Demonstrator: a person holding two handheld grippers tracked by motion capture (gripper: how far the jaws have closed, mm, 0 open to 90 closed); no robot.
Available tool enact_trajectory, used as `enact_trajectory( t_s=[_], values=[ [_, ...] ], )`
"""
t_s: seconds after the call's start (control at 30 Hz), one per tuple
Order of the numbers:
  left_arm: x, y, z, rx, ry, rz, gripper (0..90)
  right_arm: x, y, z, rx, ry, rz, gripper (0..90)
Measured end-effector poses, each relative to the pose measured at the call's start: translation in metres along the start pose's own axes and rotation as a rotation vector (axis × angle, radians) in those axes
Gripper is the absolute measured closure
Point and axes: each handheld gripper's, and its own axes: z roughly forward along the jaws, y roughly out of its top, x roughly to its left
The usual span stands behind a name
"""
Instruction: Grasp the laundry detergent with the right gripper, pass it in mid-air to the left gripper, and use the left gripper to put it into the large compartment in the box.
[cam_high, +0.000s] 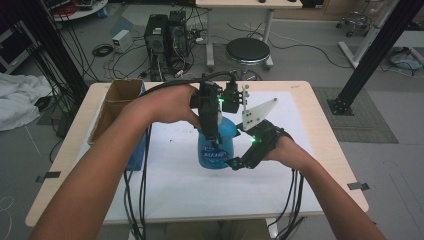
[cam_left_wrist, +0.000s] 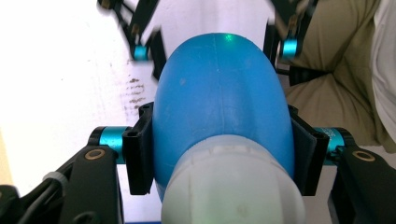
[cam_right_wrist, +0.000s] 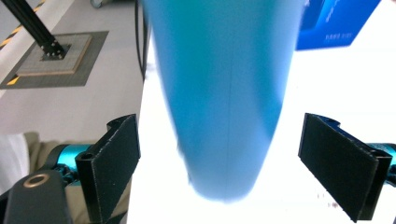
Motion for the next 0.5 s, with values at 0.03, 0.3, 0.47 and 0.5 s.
enact_trajectory(
  t_s=[0.03, 0.3, 0.47, 0.5],
  values=[
    [0.001, -0.002, 0.000, -0.003, 0.005, -0.008, 38.0, 0.001, -0.002, -0.004, 0.006, -0.009, 0.005, 11.9],
    [0.010, -0.015, -0.005, 0.005, 0.037, -0.089, 37.9, 0.001, -0.022, -0.028, 0.237, -0.167, 0.036, 12.0],
    [0.017, -0.026, -0.008, 0.010, 0.059, -0.149, 37.8, -0.004, -0.037, -0.051, 0.271, -0.151, 0.067, 11.9],
    [0.019, -0.027, -0.008, 0.009, 0.063, -0.160, 37.9, -0.005, -0.039, -0.054, 0.279, -0.159, 0.084, 11.7]
  ],
)
